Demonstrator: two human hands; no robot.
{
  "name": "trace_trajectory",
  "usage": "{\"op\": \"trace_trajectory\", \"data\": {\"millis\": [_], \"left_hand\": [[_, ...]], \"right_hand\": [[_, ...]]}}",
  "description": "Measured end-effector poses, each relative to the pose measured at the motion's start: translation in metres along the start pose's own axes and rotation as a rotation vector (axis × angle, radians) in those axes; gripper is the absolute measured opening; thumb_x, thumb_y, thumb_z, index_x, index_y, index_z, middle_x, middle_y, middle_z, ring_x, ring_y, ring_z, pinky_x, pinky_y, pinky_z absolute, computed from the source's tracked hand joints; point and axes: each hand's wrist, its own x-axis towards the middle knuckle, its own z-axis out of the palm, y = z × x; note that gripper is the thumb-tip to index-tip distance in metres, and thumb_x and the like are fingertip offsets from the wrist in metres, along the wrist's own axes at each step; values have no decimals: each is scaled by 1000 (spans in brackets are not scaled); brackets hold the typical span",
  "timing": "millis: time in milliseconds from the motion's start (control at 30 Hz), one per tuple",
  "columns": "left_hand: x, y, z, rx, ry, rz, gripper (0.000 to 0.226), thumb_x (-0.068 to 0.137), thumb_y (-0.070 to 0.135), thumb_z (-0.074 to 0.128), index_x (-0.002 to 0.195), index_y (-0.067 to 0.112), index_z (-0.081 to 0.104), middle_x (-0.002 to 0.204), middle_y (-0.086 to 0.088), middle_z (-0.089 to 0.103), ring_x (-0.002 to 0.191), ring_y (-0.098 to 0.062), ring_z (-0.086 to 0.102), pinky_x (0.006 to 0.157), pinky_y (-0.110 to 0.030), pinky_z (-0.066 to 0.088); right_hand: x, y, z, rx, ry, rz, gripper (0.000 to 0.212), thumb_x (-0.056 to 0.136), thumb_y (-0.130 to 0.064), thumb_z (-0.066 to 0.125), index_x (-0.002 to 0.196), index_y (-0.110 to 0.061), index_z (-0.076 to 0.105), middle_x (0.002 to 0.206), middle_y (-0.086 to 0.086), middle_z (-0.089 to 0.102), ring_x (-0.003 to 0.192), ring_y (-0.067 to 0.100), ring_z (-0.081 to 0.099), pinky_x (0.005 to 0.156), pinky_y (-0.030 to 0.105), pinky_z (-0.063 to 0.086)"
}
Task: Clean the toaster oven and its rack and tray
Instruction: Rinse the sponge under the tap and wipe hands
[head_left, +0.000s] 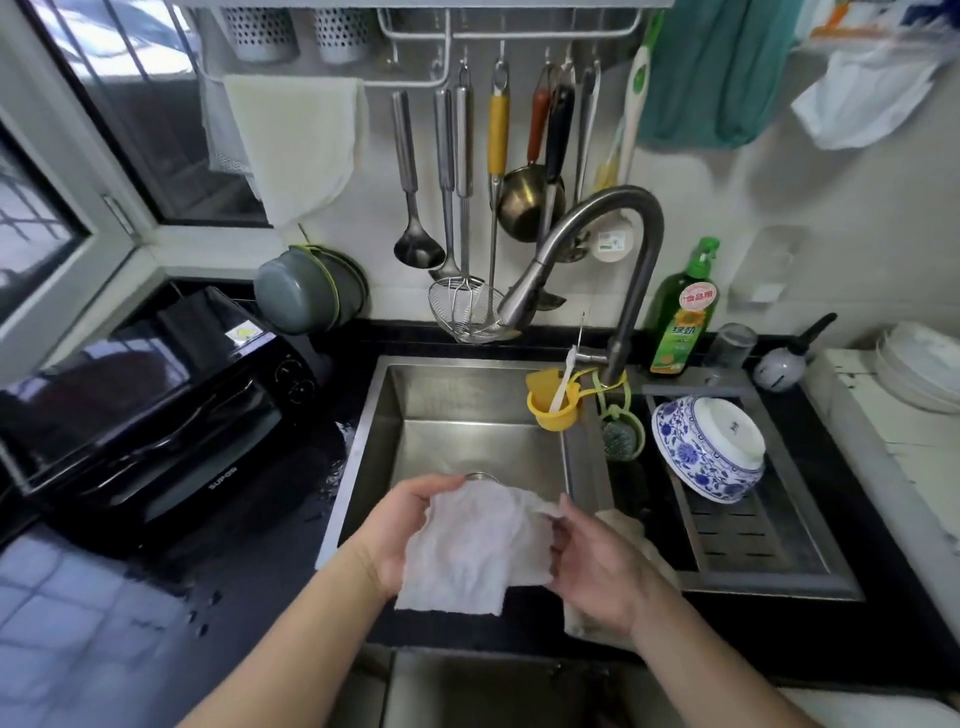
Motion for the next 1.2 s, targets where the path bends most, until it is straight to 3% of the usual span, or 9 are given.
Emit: {"op": "trace_trajectory", "data": {"millis": [133, 233, 300, 400, 500, 667, 833, 1000, 1200], "left_hand": [[2, 9, -14, 237, 140, -39, 33, 89, 6, 56, 118, -3, 69, 108, -19, 72, 95, -34, 72, 86, -42, 58], [-1, 20, -13, 341, 175, 29, 36, 87, -1, 61, 123, -1, 64, 104, -14, 72, 88, -31, 73, 81, -41, 61], [-10, 31, -11, 325, 58, 240, 36, 93, -9, 55, 129, -5, 62, 119, -18, 72, 107, -37, 71, 88, -47, 60], [-22, 35, 0, 361, -11, 412, 37, 96, -18, 43, 114, -5, 73, 121, -21, 73, 110, -33, 72, 84, -40, 63], [-6, 31, -1, 547, 91, 385, 45, 99, -21, 36, 92, -6, 78, 125, -15, 73, 113, -31, 72, 87, -39, 62], [6, 44, 9, 526, 95, 408, 47, 103, -14, 40, 131, 14, 65, 120, -23, 72, 112, -36, 71, 92, -44, 60], [25, 52, 15, 582, 182, 344, 33, 102, -9, 42, 120, -5, 70, 119, -28, 71, 105, -36, 69, 88, -42, 61], [60, 21, 45, 515, 276, 270, 41, 103, 6, 35, 120, 6, 73, 115, -21, 75, 106, -41, 72, 88, -45, 59], [69, -11, 79, 207, 160, 175, 44, 104, 3, 27, 102, -2, 70, 85, -19, 75, 70, -27, 74, 62, -33, 60]], "right_hand": [[9, -19, -7, -475, 116, -50, 12, 97, -15, 61, 102, -6, 66, 78, 10, 65, 68, 23, 60, 63, 37, 46], [-3, -41, 2, -665, 87, -148, 10, 99, -14, 57, 98, -9, 65, 79, 9, 65, 69, 22, 59, 63, 35, 43], [-27, -59, 12, -716, 4, -417, 10, 98, -10, 58, 100, -15, 67, 87, 10, 71, 75, 24, 65, 65, 37, 47], [-52, -68, 17, -807, -47, -680, 36, 95, 5, 56, 82, -21, 77, 71, -1, 71, 63, 12, 59, 59, 23, 46], [-28, -63, 2, -796, 37, -593, 54, 90, 17, 48, 70, -22, 78, 82, 8, 72, 82, 29, 61, 68, 33, 50], [-10, -87, -7, -680, 63, -446, 37, 100, 1, 48, 122, -24, 65, 103, 14, 70, 88, 31, 68, 80, 54, 54], [-10, -104, -6, -756, 125, -307, 15, 98, -6, 53, 99, -6, 68, 89, 15, 70, 80, 30, 67, 84, 52, 54], [-10, -89, 10, -838, 324, -339, 17, 90, -2, 53, 95, -5, 68, 87, 20, 67, 79, 33, 69, 84, 53, 57], [-48, -91, 14, -562, -276, -75, 39, 94, -4, 60, 133, -6, 57, 130, 21, 62, 122, 31, 61, 108, 44, 45]]}}
